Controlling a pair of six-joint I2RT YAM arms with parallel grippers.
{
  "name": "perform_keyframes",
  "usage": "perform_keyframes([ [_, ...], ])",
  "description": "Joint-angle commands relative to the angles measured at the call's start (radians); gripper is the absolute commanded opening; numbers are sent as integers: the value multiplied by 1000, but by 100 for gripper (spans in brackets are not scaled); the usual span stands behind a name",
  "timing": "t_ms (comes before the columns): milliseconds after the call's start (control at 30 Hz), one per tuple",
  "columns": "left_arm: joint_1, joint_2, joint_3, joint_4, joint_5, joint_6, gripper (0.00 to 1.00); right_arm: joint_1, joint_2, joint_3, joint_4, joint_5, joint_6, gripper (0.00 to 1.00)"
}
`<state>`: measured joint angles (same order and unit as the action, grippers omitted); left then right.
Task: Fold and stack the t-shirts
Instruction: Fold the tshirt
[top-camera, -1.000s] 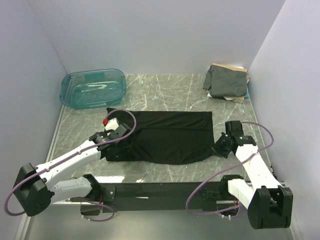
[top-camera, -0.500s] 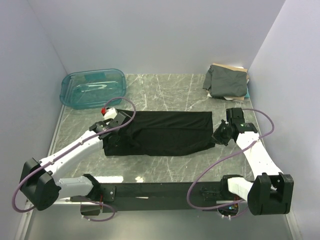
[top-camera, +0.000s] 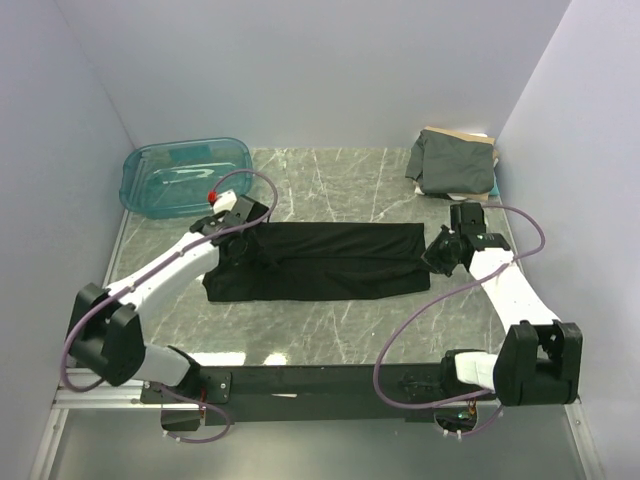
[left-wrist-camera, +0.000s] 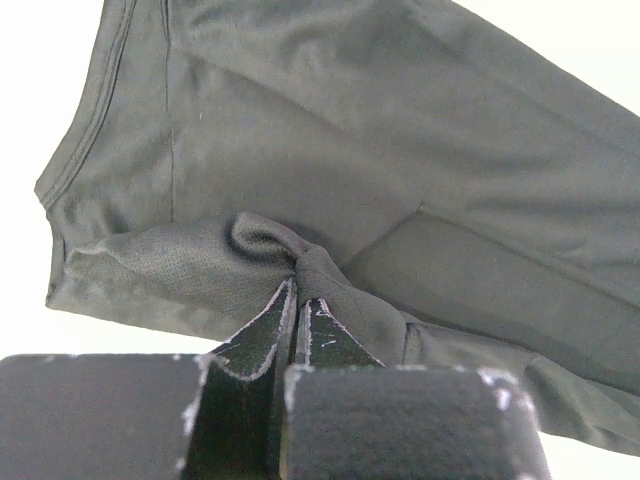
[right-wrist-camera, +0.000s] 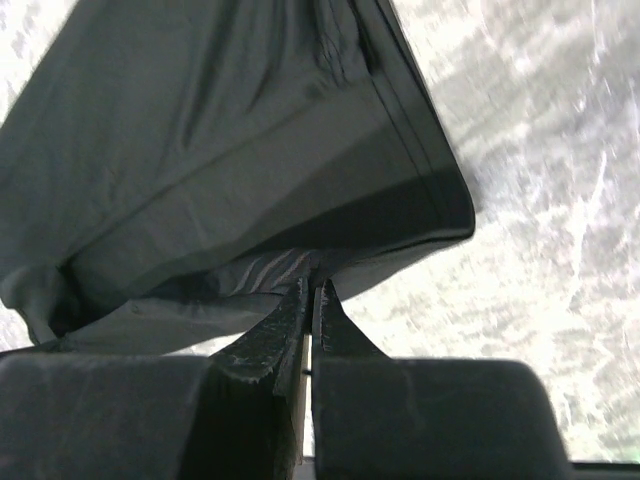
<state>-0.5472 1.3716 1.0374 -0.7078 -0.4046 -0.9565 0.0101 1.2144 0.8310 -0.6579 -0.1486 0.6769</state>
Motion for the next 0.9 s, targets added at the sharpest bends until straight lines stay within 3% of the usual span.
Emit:
perform_keyframes([
  [0,23,55,73,25,-2,55,1,-6,33,54,61,20,13,0],
  [300,61,136,99,143,53,168,1,-6,94,57,116,11,42,0],
  [867,115,319,222,194,55,275,1,-36,177,77,152,44,53,0],
])
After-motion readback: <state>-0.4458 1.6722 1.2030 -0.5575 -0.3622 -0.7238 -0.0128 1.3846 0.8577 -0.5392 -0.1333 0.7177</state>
